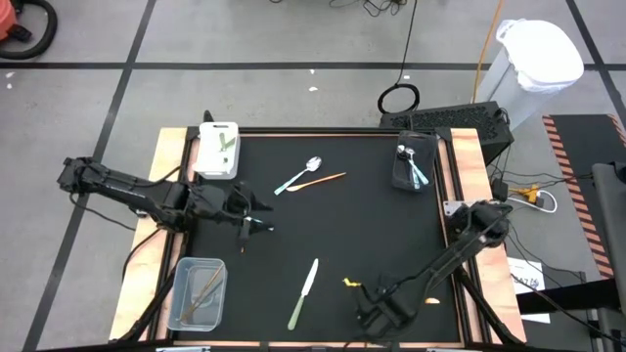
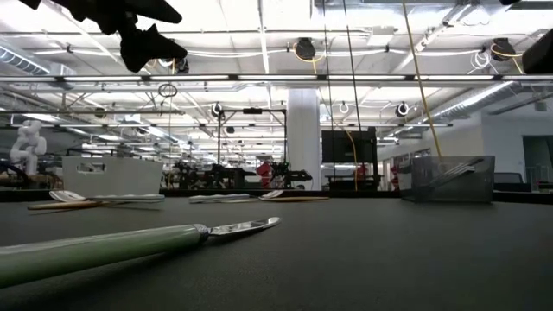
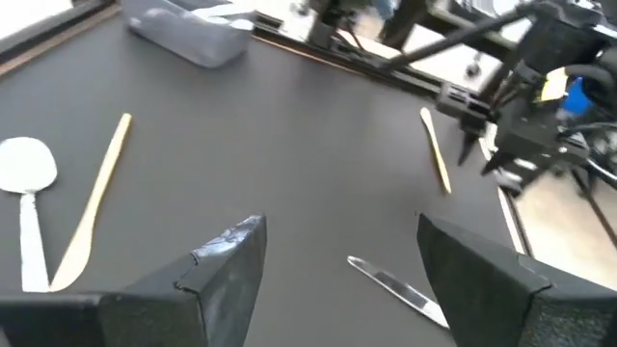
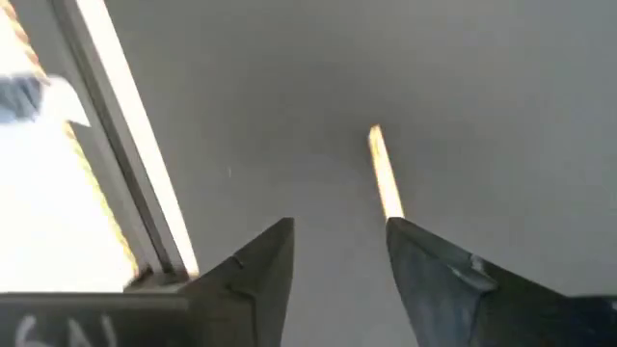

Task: Sort silverware by color (type)
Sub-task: Put the gold knife into the transparent bin

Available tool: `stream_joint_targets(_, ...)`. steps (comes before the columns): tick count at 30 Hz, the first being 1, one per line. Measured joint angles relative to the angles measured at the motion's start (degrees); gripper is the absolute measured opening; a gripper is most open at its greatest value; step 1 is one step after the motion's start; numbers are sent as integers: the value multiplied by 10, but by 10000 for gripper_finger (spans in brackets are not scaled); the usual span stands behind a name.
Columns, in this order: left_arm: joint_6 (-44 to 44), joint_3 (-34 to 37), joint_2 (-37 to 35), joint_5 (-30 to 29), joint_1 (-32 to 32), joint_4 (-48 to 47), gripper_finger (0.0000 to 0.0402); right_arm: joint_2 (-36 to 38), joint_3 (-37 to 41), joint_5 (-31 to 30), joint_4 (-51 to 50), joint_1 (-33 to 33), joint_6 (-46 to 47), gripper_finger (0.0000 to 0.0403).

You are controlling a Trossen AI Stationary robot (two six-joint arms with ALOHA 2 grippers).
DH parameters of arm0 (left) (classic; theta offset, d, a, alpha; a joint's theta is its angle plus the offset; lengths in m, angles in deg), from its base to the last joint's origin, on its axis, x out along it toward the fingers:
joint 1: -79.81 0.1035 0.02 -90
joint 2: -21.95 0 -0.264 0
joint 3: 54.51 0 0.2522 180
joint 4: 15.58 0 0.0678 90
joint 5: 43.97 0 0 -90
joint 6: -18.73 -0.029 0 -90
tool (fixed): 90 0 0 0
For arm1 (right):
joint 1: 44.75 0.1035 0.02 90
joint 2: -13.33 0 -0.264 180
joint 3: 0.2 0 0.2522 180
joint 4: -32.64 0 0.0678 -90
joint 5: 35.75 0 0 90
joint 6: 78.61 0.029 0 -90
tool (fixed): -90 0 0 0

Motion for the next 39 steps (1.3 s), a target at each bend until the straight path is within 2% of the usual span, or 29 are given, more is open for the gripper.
stream_joint_targets(6,35,0,4,-69,-10,19,270,80,116,-23,39,17,28,135)
stream_joint_targets(14,90,1,24,-99,-15,24,270,120,228,7,165,34,27,119)
stream_joint_targets(21,121,1,64,-106,-21,27,270,109,248,4,168,40,4,90)
stream_joint_targets(31,150,1,106,-103,-37,31,270,105,253,4,196,40,42,15)
stream_joint_targets(34,146,1,105,-100,-38,33,270,106,253,4,207,38,70,12)
stream_joint_targets(37,135,0,97,-71,-38,42,270,121,253,4,225,26,105,12)
stream_joint_targets(39,134,-5,93,-52,-38,42,270,146,253,-25,229,17,123,12)
